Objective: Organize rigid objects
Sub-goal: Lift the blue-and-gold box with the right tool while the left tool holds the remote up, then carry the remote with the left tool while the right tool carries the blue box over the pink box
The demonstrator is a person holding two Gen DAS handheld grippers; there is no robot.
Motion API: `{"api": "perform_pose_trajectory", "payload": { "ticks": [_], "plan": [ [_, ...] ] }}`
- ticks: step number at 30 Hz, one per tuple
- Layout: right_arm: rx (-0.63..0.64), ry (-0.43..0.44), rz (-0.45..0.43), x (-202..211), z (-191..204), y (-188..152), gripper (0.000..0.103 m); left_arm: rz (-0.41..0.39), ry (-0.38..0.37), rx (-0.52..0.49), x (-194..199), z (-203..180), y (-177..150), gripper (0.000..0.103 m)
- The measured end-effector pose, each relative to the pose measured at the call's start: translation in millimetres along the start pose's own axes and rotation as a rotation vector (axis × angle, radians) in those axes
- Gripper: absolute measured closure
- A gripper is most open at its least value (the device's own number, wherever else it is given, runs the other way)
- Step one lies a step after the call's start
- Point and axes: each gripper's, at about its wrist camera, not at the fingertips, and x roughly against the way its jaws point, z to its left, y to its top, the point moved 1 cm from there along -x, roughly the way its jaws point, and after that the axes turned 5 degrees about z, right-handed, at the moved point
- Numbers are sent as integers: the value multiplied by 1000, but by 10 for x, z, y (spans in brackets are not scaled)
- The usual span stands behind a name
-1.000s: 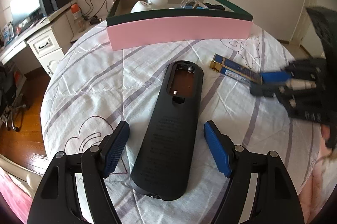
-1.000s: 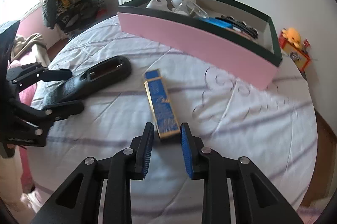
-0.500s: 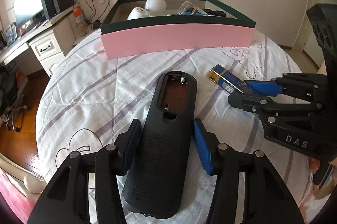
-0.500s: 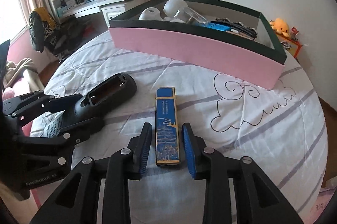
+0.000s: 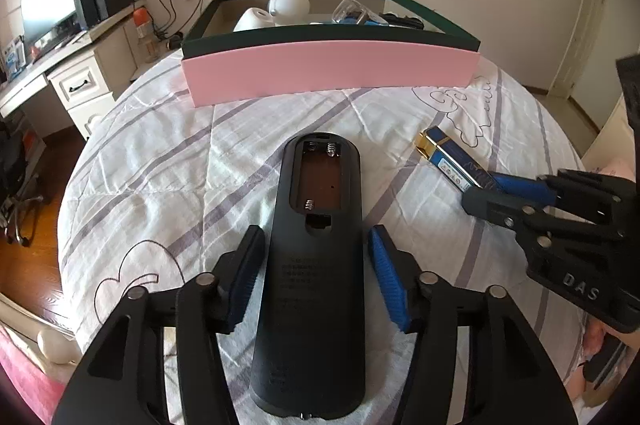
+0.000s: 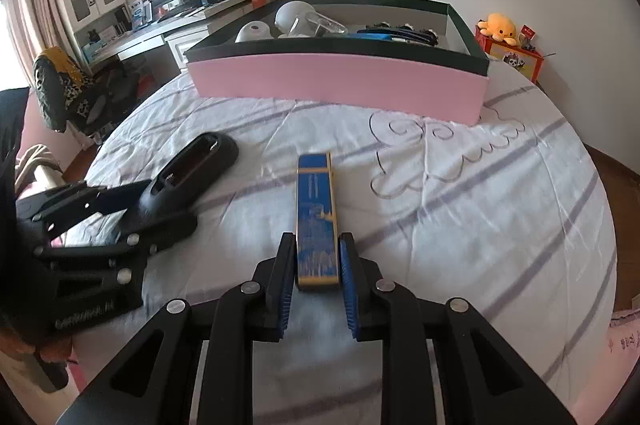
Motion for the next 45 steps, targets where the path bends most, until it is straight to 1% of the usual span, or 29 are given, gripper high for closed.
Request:
{"api": "perform_pose_trajectory", "payload": {
  "ticks": [2, 5, 7, 10, 11, 20, 26, 28, 33, 39, 44, 45],
  "plan": [
    [8, -10, -5, -31, 25, 25, 81, -1, -4, -25, -23, -41, 7, 34],
    [19, -33, -5, -58, 63, 54, 80, -4, 11, -39, -31, -78, 11, 33],
    [34, -47, -7, -71, 86, 57, 79, -15, 11, -36, -23, -70, 5, 36],
    [41, -59, -8, -81, 98, 63, 79, -34, 9, -25, 0, -47, -3, 50],
    [44, -64, -7, -80, 104, 63, 79, -40, 15, -17, 6, -35, -10, 57],
    [70, -102, -9, -83, 151, 49, 79, -46, -1, -5, 18, -7, -24, 57],
    [74, -107, -16, -70, 160, 37, 79, -52, 34, -21, 30, -32, -25, 58],
    [72, -104, -25, -51, 159, 17, 82, -55, 50, -20, 39, -50, -23, 58],
    [44, -72, -44, 11, 123, -16, 82, -66, 77, -28, 95, -105, -32, 59],
    [16, -21, -78, 156, 132, -61, 82, -122, 98, -11, 291, -72, -27, 59],
    [8, 1, -99, 269, 138, -48, 82, -188, 101, -6, 544, -50, -24, 59],
    [7, -2, -107, 304, 135, -49, 82, -188, 97, -10, 563, -44, -17, 59]
  ]
}}
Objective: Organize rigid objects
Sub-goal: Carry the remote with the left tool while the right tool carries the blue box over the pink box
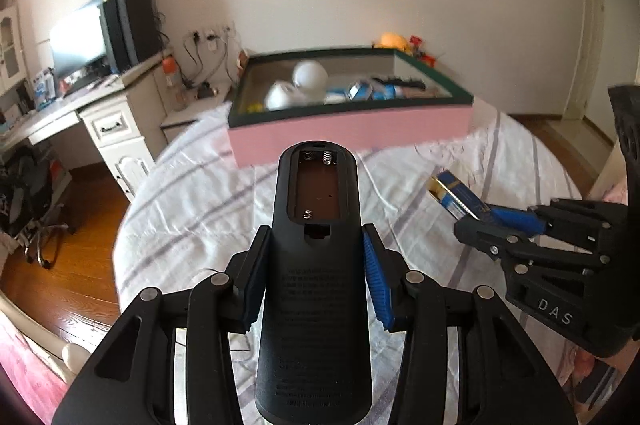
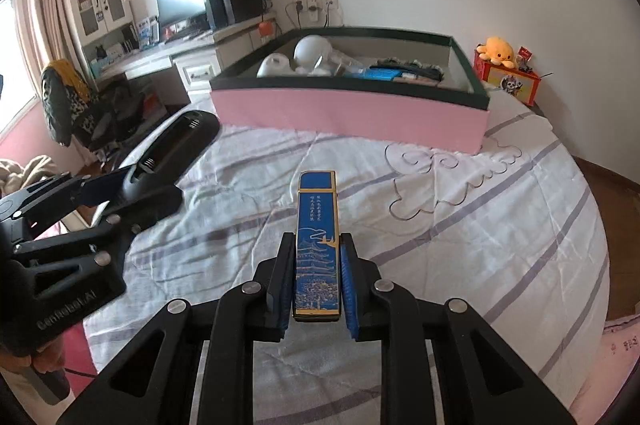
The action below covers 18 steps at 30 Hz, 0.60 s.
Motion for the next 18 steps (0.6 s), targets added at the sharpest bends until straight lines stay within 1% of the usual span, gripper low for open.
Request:
{"api": "perform_pose_trajectory", "payload": {
  "ticks": [4, 9, 13, 16, 18],
  "plan": [
    [-7, 8, -15, 73, -14, 21, 82, -15, 0, 3, 88, 10, 21, 59],
    [-8, 7, -49, 200, -5, 70, 82, -71, 19, 5, 299, 42, 81, 59],
    [-1, -4, -103, 391, 29, 130, 82, -148, 35, 17, 561, 73, 162, 59],
    [15, -6, -148, 580, 67, 205, 82, -222, 52, 18, 806, 92, 226, 59],
    [26, -12, -182, 706, 100, 254, 82, -250, 53, 15, 926, 107, 269, 59]
  ]
}}
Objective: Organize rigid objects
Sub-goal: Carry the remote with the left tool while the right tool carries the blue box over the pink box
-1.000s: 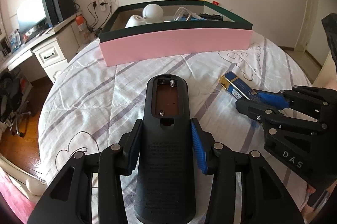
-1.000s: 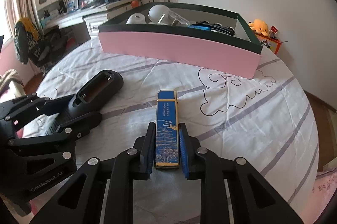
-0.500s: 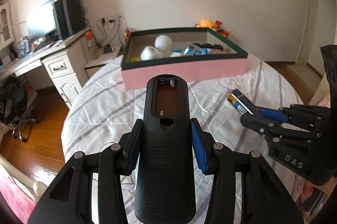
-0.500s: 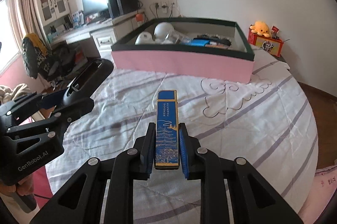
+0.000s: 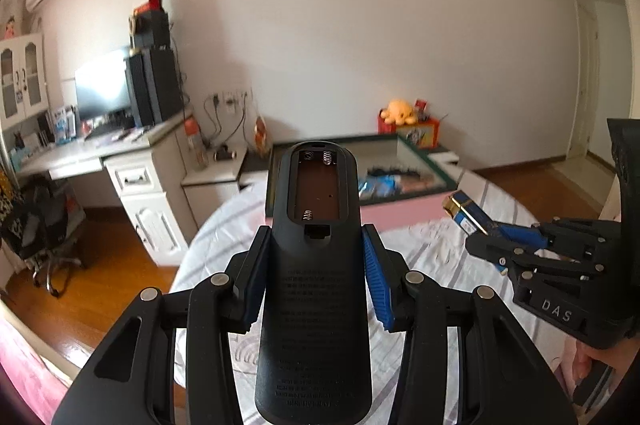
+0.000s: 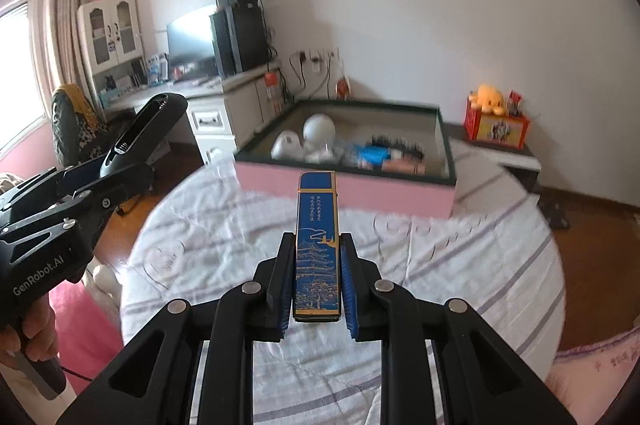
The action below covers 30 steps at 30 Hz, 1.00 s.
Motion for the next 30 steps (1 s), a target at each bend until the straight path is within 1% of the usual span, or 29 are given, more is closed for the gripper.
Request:
{"api": "perform_pose_trajectory", "payload": {
  "ticks": [3, 7, 10, 16, 19, 23, 27, 30],
  "plan": [
    [21, -4, -45, 161, 57, 113, 82, -36, 9, -6, 128, 19, 79, 59],
    [47, -15, -96, 323, 107, 240, 82, -63, 10, -15, 230, 34, 167, 59],
    [58, -18, -116, 380, 112, 307, 82, -79, 27, -26, 271, 35, 226, 59],
    [72, -21, -129, 380, 77, 396, 82, -102, 33, -33, 282, 41, 330, 59],
    [78, -24, -128, 341, 50, 453, 82, -103, 44, -42, 228, 49, 404, 59],
    [90, -24, -126, 268, 5, 528, 82, -103, 41, -43, 113, 49, 496, 59],
    [98, -29, -115, 123, -87, 623, 82, -81, 44, -68, -130, 29, 630, 59],
    [102, -34, -102, -33, -192, 717, 82, -62, 21, -84, -339, -10, 726, 59]
  ]
}}
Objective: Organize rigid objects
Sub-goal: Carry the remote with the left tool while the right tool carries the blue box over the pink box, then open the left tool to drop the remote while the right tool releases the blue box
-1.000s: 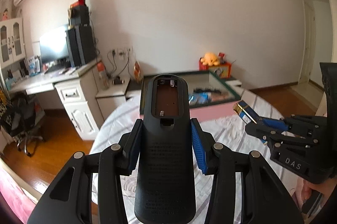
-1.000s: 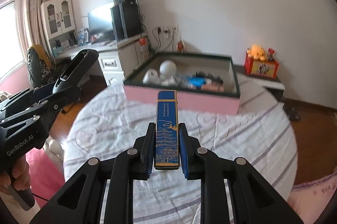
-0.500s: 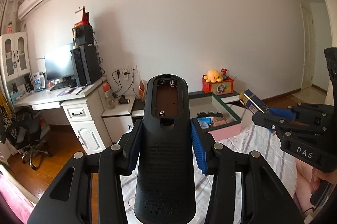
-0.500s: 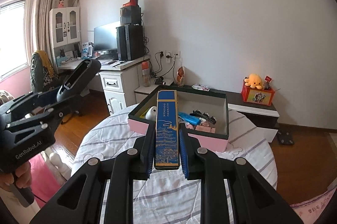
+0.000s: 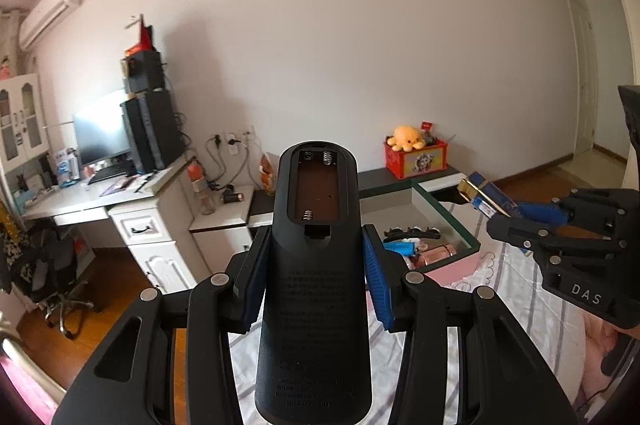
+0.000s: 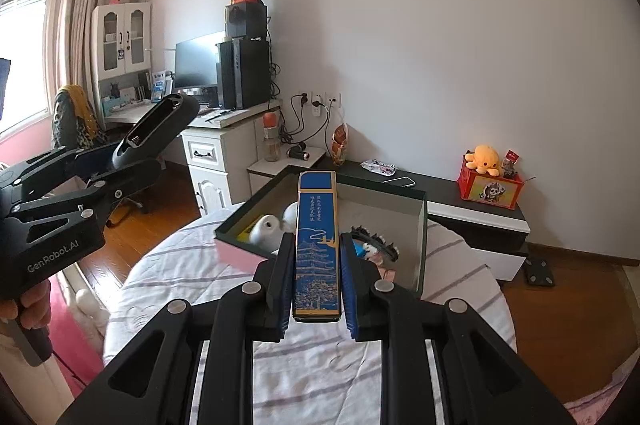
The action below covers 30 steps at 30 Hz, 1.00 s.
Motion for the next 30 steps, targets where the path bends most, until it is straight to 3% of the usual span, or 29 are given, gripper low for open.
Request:
{"api": "perform_pose_trajectory", "payload": {
  "ticks": [10, 19, 23, 30],
  "plan": [
    [4, -13, 98, -790, -411, 256, 82, 122, -37, -96, -1133, -199, 344, 59],
    [3, -23, 284, -1632, -710, 219, 82, 320, -60, -129, -2213, -306, 265, 59],
    [12, -30, 335, -1823, -739, 173, 82, 369, -54, -134, -2441, -333, 174, 59],
    [14, -43, 382, -1954, -746, 124, 82, 365, -61, -139, -2497, -402, 153, 58]
  ]
}}
